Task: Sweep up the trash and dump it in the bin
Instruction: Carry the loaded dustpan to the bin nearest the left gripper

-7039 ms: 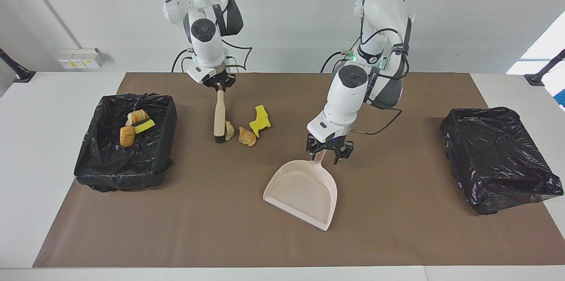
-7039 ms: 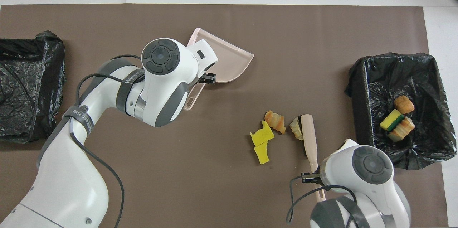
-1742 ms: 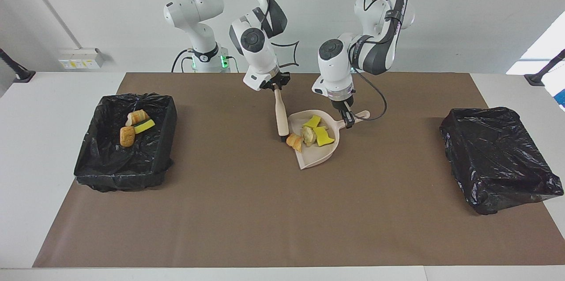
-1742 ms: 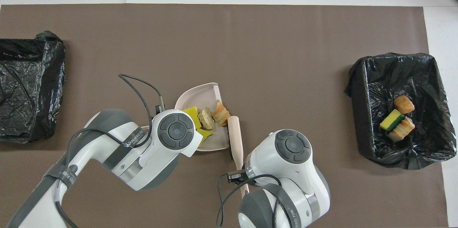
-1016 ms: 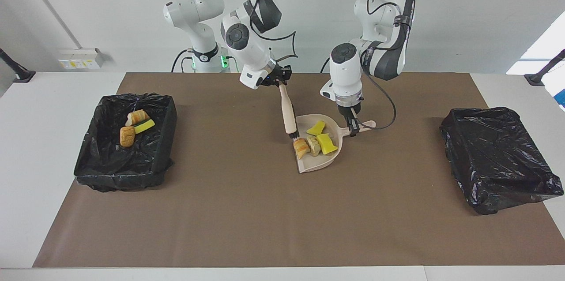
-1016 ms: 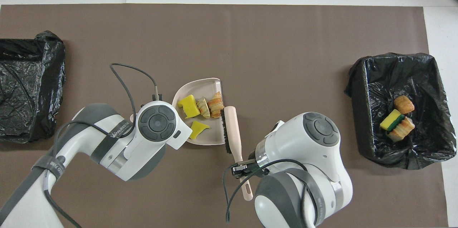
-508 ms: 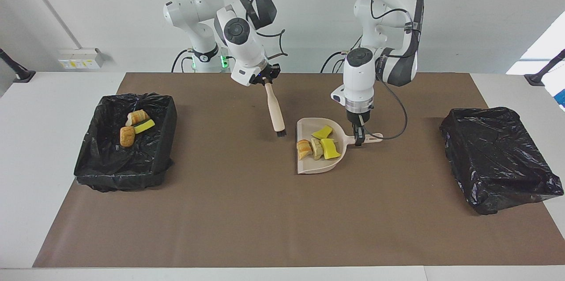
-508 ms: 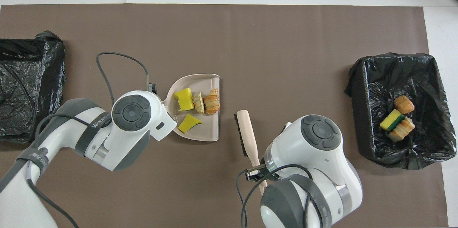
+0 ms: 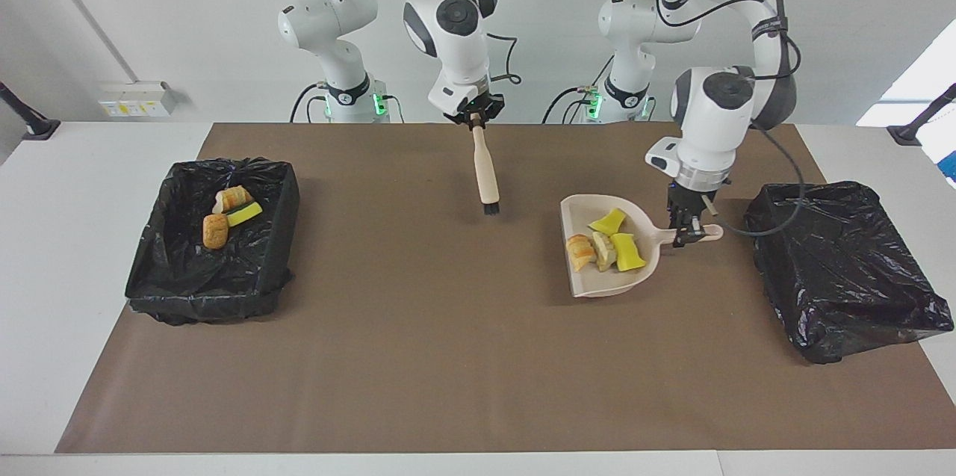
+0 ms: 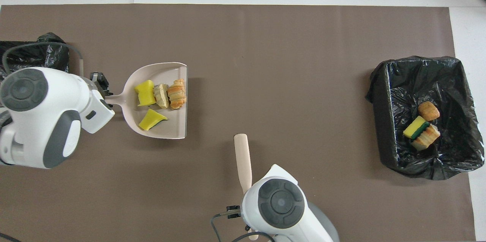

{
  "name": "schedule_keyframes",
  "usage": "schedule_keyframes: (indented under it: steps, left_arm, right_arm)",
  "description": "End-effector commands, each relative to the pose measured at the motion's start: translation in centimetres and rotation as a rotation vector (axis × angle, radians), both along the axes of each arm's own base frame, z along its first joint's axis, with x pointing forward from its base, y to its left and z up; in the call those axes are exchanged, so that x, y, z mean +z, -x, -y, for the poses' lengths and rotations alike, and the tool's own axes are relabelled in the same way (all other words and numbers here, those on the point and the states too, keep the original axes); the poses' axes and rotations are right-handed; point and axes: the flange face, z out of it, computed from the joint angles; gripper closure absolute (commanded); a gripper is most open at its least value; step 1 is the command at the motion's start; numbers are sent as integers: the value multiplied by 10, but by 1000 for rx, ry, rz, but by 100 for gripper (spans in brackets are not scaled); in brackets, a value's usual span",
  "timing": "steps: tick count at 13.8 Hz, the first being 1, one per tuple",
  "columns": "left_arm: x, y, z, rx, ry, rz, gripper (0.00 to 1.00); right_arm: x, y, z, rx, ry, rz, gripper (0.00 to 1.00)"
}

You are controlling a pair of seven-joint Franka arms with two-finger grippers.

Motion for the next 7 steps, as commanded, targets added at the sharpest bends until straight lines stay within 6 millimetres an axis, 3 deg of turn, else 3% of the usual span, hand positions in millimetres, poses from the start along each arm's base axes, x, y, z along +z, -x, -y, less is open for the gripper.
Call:
schedule_keyframes:
  steps: [1, 4, 5, 7]
  left_arm:
    - [54, -12, -80, 82, 69, -27, 100]
    - [91, -18, -169, 137, 97, 15, 100]
    - [97, -19, -209, 173, 131, 27, 100]
    - [120, -28, -271, 138, 117, 22, 100]
  right_arm:
    - [-19, 30, -28, -54, 42, 22, 100]
    - [-61, 50, -64, -91, 59, 62, 100]
    - [-70, 50, -73, -101, 45, 73, 100]
    - [-68, 47, -79, -100, 33, 79, 100]
